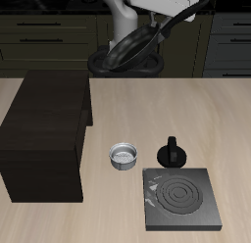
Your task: Place the frypan on top of the wooden shelf
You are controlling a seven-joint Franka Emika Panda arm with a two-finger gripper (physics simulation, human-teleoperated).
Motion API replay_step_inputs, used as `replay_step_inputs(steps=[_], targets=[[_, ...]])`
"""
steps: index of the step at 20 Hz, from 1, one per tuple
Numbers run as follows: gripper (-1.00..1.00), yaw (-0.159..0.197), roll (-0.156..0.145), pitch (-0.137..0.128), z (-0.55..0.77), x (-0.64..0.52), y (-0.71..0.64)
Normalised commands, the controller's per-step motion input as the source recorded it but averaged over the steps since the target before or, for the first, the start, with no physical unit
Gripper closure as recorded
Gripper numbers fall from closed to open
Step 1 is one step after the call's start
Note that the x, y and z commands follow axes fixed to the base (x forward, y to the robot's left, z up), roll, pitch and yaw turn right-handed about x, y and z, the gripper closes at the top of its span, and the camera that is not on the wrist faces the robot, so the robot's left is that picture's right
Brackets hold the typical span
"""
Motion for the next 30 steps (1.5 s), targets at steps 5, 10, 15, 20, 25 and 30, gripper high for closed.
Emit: replay_step_inputs(steps=[5, 10, 15, 20, 25, 30], targets=[[1.0, -0.001, -0.017, 0.001, 0.12, 0.13, -0.11], [1.0, -0.029, -0.077, -0.029, 0.2, 0.16, -0.3], [1.0, -0.025, -0.094, -0.017, 0.18, 0.15, -0.4], [1.0, -0.045, -0.09, -0.003, 0.11, 0.15, -0.41], [1.0, -0.022, -0.079, -0.009, 0.14, 0.15, -0.4], [1.0, -0.025, -0.017, 0.03, 0.16, 0.24, -0.44]])
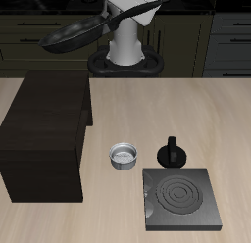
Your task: Place the frypan on top of the wooden shelf
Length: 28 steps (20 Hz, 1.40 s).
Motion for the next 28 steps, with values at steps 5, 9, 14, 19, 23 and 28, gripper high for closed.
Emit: replay_step_inputs(steps=[5, 9, 14, 19, 23, 28], targets=[[1.0, 0.033, 0.061, 0.05, 0.01, 0.32, -0.36], [1.0, 0.062, 0.08, 0.019, -0.07, 0.27, -0.09], [1.0, -0.015, -0.004, 0.05, -0.08, 0.4, -0.45], [1.0, -0.02, -0.057, 0.045, -0.1, 0.3, -0.44], [1.0, -0.01, -0.041, 0.009, -0.08, 0.23, -0.28], [1.0, -0.008, -0.038, 0.028, -0.24, 0.32, -0.26]])
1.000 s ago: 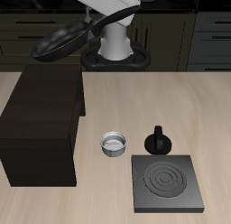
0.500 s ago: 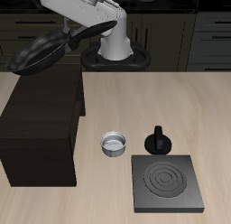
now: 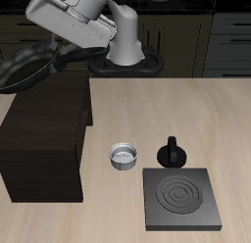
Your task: Place the frypan on top of the wooden shelf
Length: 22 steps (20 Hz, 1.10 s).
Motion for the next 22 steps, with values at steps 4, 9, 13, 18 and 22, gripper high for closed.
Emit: replay_step_inputs(steps=[4, 9, 13, 18, 22], targets=[[1.0, 0.024, 0.027, 0.061, -0.4, 0.31, -0.08], [1.0, 0.009, 0.024, 0.065, -0.42, 0.27, 0.13], [1.0, 0.025, 0.025, 0.054, -0.28, 0.2, 0.17], [-1.0, 0.016, 0.006, 0.064, -0.24, 0.14, 0.12], [-1.0, -0.014, 0.024, 0.044, -0.16, 0.0, 0.12]])
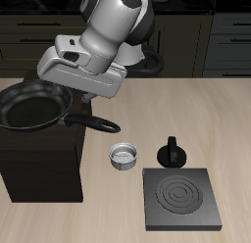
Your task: Place the frypan on top of the wooden shelf
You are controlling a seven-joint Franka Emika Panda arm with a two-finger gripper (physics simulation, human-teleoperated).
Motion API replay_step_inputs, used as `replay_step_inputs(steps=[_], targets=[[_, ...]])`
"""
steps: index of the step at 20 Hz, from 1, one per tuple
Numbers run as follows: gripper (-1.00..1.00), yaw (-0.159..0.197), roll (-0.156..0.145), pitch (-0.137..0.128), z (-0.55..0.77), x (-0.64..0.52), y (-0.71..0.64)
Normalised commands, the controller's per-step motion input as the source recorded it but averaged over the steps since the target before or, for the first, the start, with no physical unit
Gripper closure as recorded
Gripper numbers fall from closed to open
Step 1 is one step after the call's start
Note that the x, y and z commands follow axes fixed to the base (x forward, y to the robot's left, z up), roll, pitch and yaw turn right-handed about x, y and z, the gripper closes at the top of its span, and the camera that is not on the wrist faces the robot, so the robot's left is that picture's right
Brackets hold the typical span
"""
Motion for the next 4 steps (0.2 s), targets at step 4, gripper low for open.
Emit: replay_step_inputs(steps=[4], targets=[[-1.0, 0.033, 0.009, -0.021, 0.0, -0.11, 0.23]])
